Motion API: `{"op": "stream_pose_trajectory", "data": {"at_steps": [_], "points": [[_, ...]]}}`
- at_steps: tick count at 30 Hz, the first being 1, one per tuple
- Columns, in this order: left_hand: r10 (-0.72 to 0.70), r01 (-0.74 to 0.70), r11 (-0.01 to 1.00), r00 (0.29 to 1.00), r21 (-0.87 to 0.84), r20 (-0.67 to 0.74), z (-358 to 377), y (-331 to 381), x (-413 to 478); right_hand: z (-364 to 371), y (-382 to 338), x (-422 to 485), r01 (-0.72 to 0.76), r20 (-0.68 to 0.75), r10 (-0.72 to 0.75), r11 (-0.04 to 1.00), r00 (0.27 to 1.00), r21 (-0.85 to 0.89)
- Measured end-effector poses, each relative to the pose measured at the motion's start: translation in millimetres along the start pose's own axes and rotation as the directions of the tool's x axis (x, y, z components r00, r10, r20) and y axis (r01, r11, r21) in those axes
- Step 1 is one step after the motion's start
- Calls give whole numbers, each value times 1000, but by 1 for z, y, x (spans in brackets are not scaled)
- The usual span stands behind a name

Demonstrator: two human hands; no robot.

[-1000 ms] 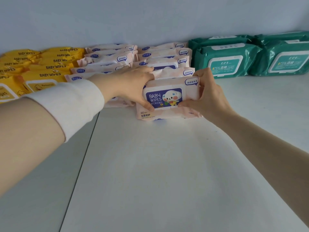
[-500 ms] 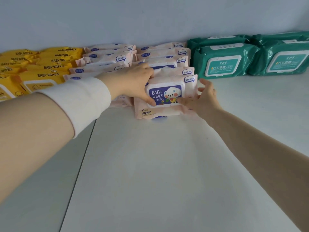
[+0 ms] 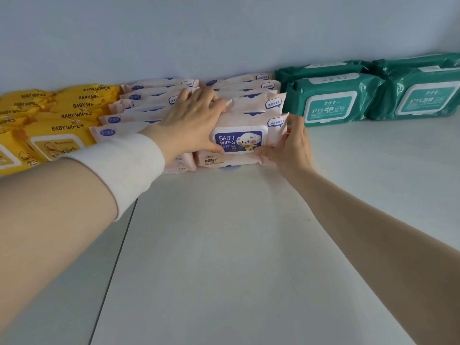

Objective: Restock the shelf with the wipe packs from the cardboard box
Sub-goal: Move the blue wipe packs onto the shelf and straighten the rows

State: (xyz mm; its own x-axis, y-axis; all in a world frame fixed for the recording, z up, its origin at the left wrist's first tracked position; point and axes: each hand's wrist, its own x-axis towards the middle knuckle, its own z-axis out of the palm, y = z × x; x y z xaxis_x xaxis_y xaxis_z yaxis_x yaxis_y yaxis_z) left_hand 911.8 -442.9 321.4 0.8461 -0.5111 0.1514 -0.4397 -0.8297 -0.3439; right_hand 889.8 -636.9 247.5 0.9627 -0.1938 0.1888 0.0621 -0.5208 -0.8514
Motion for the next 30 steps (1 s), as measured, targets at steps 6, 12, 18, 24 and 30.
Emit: {"op": "stream_pose_trajectory", "data": {"at_steps": [6,12,18,24,30], "points": [[73,-56,975,995,-215,71,3,-15,-7,-7,17,-10,27,91,-20,996,996,-80],[25,-19,989,999,-145,38,3,-18,3,-5,17,-1,83,112,-59,970,992,-228],[7,-2,995,999,-104,44,4,-19,10,1,11,7,118,49,-108,901,993,-417],[5,9,987,996,-160,84,1,-18,2,-11,9,7,91,193,-21,929,981,-358],[-2,18,977,997,-211,75,2,-20,1,-7,14,10,14,119,16,971,993,-241]]}}
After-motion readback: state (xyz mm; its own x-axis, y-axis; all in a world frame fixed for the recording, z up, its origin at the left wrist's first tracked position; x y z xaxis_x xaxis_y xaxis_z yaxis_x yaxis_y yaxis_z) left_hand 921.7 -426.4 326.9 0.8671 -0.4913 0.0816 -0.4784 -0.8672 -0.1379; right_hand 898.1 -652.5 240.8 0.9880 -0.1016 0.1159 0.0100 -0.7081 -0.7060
